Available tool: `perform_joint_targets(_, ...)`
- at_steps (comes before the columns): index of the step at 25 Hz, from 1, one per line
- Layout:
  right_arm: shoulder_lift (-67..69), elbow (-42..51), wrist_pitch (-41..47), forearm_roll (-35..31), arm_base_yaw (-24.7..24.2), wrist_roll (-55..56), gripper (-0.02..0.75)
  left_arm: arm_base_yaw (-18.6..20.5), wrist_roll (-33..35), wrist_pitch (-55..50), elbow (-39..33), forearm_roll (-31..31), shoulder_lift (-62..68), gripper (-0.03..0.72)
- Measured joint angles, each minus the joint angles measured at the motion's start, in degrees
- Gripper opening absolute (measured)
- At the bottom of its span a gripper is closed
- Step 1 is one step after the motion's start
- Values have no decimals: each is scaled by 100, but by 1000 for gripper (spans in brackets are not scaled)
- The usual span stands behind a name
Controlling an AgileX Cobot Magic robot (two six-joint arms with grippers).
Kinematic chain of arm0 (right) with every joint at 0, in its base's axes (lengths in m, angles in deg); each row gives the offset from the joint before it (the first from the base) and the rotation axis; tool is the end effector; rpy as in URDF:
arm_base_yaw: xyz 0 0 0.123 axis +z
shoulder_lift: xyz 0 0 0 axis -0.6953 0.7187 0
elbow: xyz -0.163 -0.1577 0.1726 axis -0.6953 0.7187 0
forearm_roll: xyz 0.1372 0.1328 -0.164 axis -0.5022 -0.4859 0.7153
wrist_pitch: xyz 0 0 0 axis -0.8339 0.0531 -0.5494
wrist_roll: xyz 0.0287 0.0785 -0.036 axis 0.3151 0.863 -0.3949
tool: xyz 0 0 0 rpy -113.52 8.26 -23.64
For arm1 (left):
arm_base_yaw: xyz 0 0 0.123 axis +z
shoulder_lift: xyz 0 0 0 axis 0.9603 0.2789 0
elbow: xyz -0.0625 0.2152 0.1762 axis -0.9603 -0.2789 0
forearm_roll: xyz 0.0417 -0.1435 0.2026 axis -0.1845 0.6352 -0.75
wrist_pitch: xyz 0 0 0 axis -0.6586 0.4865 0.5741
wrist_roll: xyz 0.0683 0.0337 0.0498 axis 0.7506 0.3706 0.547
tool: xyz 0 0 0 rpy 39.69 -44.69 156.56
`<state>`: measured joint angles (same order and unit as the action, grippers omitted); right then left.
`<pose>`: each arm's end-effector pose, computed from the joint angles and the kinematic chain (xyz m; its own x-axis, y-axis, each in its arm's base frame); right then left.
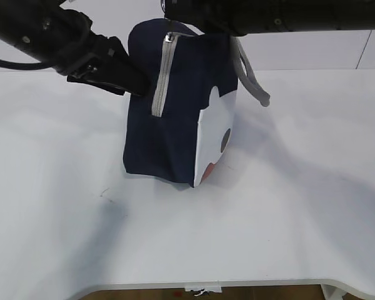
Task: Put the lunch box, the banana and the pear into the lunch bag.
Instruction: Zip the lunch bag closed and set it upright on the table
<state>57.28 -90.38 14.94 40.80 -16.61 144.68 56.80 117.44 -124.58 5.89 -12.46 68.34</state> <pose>0.3058 0.1866 0.3538 -0.2930 -0.0074 -0.9561 -0.6443 0.7404 0.1917 0.3395 -0.1600 0.2970 -0.7062 0.3287 -0.6270 0.6563 0.6361 -0.4057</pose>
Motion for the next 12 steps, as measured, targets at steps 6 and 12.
perform_joint_targets(6, 0, 0, 21, -10, 0, 0, -10, -84, 190, 264, 0, 81, 21, 450)
perform_joint_targets(12, 0, 0, 33, -21, 0, 0, -10, -267, 223, 313, 0, 21, 21, 71)
